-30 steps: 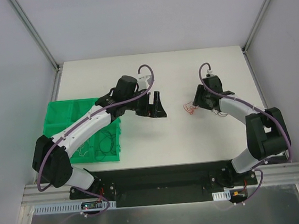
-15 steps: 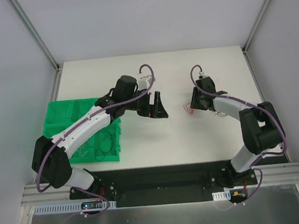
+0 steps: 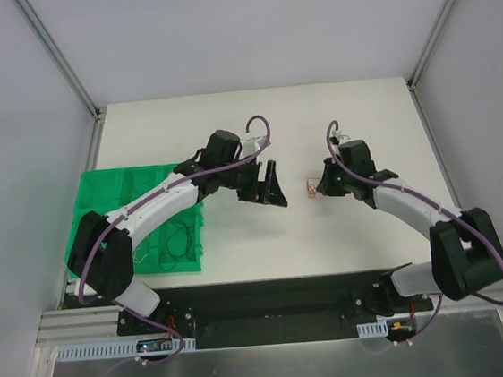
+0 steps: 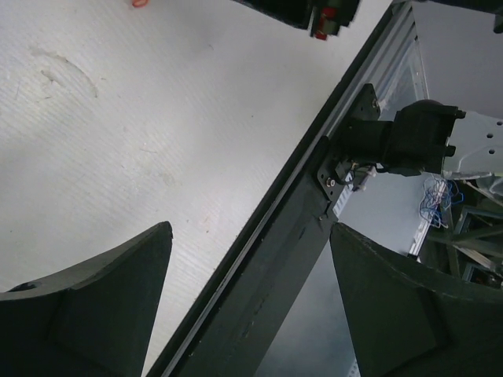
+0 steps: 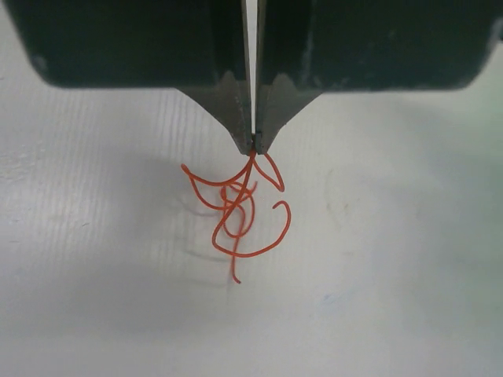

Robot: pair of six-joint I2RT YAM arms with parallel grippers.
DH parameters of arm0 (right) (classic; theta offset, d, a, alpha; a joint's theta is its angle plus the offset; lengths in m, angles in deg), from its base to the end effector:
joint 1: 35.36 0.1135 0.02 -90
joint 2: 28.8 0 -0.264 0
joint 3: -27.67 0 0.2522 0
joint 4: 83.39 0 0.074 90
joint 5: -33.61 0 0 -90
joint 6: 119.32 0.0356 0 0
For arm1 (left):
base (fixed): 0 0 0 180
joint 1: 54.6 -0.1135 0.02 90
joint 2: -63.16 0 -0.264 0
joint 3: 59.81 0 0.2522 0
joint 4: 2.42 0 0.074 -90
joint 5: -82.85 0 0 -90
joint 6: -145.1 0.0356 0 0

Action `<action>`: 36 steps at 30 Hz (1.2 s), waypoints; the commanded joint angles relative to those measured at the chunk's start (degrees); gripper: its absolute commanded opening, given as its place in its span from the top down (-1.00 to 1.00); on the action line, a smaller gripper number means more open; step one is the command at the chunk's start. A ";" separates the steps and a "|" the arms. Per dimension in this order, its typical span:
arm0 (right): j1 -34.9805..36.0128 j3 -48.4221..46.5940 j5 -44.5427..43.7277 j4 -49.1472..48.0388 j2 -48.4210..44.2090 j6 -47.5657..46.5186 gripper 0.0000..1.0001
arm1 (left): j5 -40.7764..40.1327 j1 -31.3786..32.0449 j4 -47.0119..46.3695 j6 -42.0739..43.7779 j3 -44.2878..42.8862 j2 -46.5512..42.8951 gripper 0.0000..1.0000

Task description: Untangle the cables

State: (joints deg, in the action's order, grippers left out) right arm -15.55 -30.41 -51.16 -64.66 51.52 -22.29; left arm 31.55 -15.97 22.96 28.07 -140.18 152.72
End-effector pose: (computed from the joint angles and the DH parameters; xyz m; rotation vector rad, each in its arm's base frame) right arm 0.2733 0.1019 0.2065 -0.3044 2.2866 0.3465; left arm 0.2601 -0.2364 0.2795 0.6611 2.2676 -1.3470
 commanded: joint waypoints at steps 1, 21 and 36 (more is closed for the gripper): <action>0.31 4.23 14.78 -2.07 -10.24 -1.58 0.99 | 4.54 0.22 -2.91 -0.83 -0.98 0.26 -0.56; 0.93 11.09 40.46 -14.29 -22.83 6.60 0.99 | 7.44 0.13 -4.23 3.65 -1.51 -1.84 -0.18; 4.26 12.76 42.23 -16.40 -24.41 6.16 0.99 | 7.09 0.13 -3.62 3.12 -1.77 -0.17 -0.02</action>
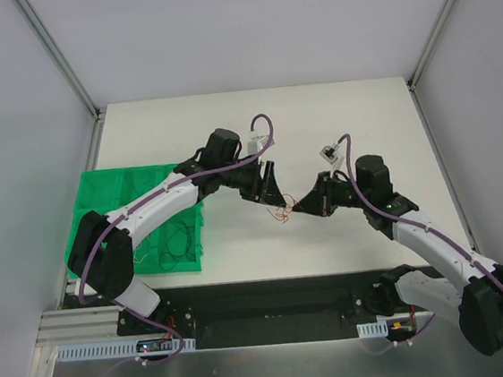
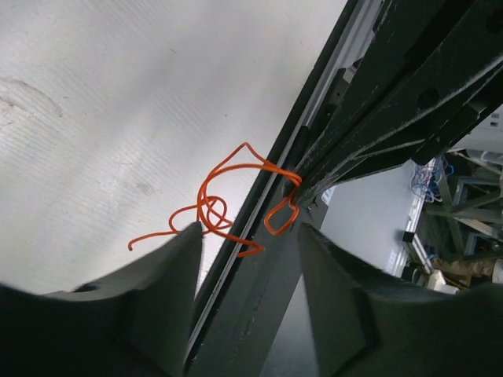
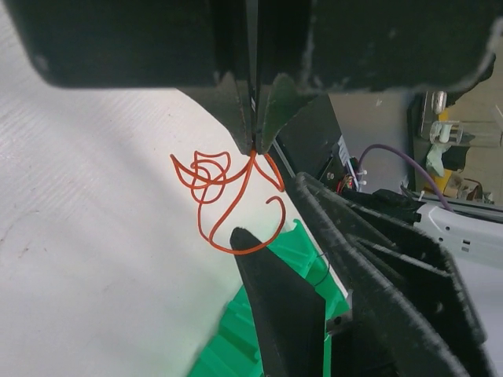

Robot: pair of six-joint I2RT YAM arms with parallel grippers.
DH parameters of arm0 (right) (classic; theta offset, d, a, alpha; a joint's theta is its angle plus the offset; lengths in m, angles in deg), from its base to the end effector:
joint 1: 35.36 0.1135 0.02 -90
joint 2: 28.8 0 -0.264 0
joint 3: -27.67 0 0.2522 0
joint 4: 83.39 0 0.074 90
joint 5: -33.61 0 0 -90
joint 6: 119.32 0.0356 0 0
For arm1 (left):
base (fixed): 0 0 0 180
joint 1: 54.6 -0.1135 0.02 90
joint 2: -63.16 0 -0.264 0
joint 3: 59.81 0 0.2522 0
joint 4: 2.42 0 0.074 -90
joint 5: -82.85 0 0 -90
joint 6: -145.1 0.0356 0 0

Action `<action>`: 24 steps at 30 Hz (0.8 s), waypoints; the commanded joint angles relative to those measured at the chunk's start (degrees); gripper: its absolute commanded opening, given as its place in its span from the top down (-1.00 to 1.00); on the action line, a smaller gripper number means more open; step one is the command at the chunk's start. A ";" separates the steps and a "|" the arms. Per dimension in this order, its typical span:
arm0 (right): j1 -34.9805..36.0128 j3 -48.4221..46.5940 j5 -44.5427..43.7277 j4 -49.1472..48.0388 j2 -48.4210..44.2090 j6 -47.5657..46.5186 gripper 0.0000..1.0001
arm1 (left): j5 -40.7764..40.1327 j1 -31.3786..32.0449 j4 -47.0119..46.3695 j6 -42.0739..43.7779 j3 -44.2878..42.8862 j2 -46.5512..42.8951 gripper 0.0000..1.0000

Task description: Untangle the cables

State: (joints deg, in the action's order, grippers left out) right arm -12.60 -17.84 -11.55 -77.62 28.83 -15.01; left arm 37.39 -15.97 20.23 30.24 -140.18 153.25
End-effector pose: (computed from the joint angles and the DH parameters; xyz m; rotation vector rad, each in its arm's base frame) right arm 0.1929 0.1081 0.2530 -0.6998 1.8285 1.1674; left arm 0.2601 -0.2398 0.2817 0.7767 2.1836 -1.4418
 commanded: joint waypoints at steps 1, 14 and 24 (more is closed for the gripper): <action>1.67 0.19 2.62 -3.61 -1.90 -1.30 0.99 | 1.26 0.13 -0.71 1.22 -1.86 -0.79 0.12; 2.99 -4.20 -17.05 14.04 2.48 -7.54 0.77 | -6.12 0.30 1.05 6.76 -0.80 -5.62 1.00; 9.39 -3.24 -34.03 13.92 9.60 2.38 -0.11 | -11.31 0.74 2.10 -0.18 -0.45 -3.52 1.00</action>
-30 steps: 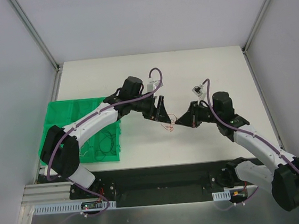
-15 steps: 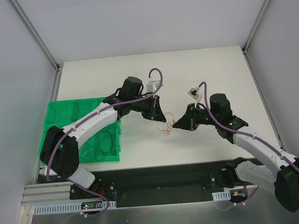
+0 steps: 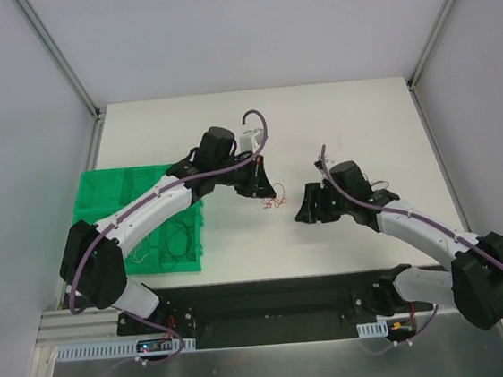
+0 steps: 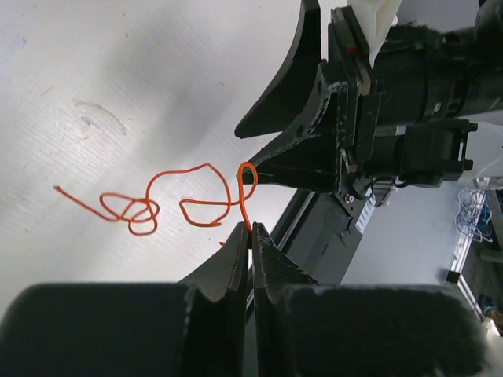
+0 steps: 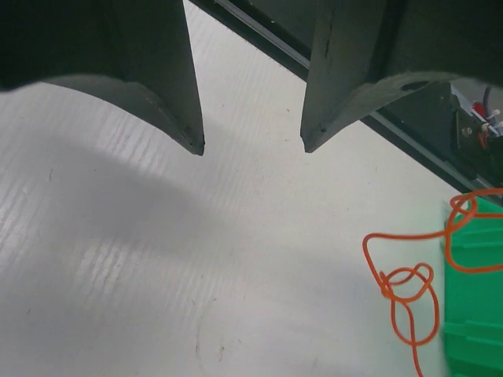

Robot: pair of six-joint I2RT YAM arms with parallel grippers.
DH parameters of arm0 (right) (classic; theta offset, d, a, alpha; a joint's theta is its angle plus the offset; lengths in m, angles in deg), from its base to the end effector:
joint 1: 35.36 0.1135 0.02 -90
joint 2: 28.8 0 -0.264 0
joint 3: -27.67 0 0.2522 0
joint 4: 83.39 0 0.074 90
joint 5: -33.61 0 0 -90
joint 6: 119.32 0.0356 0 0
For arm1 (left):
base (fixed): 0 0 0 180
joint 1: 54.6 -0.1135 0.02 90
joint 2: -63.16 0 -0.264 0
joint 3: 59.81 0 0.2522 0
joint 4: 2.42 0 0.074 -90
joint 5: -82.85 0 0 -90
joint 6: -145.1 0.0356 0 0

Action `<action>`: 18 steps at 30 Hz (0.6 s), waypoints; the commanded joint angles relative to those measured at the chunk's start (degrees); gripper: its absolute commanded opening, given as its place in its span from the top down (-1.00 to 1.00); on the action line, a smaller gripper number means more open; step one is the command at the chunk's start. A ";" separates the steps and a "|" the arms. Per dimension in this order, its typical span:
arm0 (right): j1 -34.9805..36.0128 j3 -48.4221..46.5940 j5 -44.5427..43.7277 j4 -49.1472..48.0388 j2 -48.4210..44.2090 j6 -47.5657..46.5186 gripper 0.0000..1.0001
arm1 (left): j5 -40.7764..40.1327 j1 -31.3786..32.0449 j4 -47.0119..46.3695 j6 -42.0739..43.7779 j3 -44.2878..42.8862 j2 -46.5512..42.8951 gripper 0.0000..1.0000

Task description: Untangle the cables

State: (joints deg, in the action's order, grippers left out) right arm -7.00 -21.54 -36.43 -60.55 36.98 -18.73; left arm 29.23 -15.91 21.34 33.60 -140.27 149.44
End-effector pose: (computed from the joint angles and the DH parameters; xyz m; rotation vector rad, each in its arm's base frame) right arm 0.2023 0.1230 0.2141 -0.5472 2.2552 0.7480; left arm 0.2546 -0.2309 0.3007 0.7460 2.1155 -1.2696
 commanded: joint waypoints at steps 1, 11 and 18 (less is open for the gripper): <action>4.94 1.33 -9.42 -6.06 2.15 7.41 -0.11 | -2.72 0.68 1.25 -3.99 -0.63 0.73 1.00; 9.43 7.76 -17.58 -21.75 1.73 10.77 -0.11 | -4.02 0.59 1.86 -5.92 -0.89 1.96 1.00; 9.52 6.00 -19.35 -15.33 2.42 9.54 -0.11 | -8.27 -5.02 5.38 -17.31 -3.52 9.32 1.00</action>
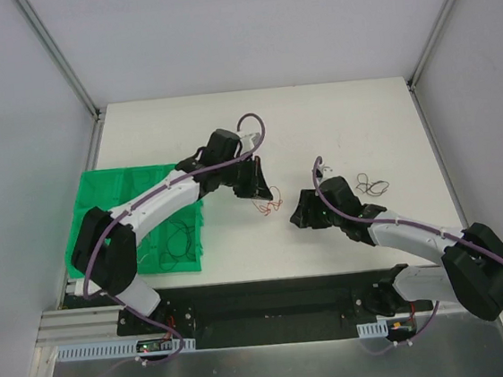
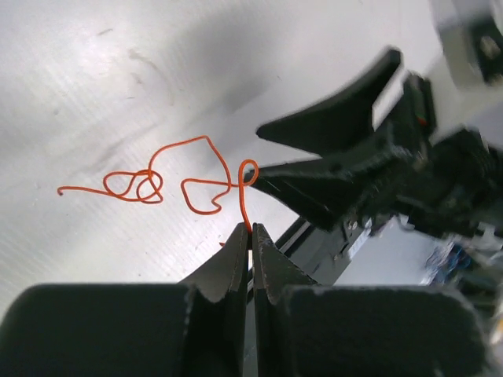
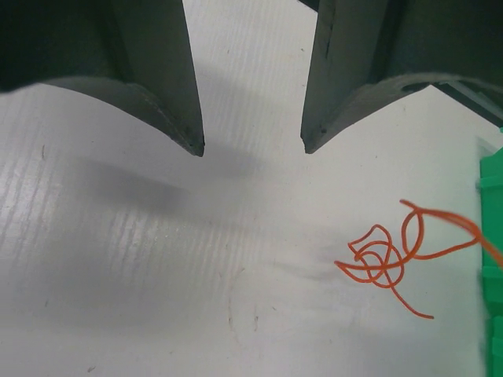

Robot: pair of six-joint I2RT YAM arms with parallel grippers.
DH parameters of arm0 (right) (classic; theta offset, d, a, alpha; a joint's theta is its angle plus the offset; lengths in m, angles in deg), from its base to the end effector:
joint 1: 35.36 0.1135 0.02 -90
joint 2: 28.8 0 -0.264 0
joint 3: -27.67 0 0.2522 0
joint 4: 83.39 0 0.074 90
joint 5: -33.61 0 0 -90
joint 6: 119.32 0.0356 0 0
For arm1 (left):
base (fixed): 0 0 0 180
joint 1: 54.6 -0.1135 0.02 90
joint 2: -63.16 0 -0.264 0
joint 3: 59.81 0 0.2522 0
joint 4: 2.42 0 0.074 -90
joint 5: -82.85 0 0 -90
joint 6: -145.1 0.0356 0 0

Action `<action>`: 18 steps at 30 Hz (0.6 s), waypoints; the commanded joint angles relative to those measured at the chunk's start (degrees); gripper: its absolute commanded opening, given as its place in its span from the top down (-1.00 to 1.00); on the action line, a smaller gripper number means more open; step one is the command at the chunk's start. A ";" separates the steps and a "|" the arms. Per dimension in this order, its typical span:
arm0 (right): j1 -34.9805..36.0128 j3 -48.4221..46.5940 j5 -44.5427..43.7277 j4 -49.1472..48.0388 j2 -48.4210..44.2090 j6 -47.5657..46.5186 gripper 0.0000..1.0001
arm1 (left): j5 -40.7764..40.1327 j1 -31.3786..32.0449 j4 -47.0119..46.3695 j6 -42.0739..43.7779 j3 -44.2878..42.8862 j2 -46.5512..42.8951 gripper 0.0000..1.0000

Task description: Untangle the cables

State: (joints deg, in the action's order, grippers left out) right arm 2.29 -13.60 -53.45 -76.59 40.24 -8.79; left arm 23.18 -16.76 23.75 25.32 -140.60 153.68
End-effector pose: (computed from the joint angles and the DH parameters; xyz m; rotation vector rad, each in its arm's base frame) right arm 0.1881 0.1474 0.1804 -0.3639 2.2143 0.6234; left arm 0.2700 -0.2325 0.2735 0.4914 2.3299 -1.2013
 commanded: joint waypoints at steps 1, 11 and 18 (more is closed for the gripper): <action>0.23 -2.81 -2.24 1.42 -0.40 -1.02 -0.11 | 0.58 -6.27 2.98 -12.98 -3.98 6.76 1.00; 1.98 -15.02 1.20 4.93 11.46 -2.17 -0.05 | 4.92 -12.70 3.15 -24.01 -12.16 19.60 1.00; 5.15 -25.04 -5.29 6.69 22.27 -0.67 0.04 | 8.08 -15.61 3.24 -23.83 -13.13 22.95 1.00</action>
State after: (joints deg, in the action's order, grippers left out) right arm 5.74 -32.62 -53.87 -71.79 57.81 -10.07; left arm 28.80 -30.53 26.30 2.63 -151.81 175.83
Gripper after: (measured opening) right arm 0.490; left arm 0.006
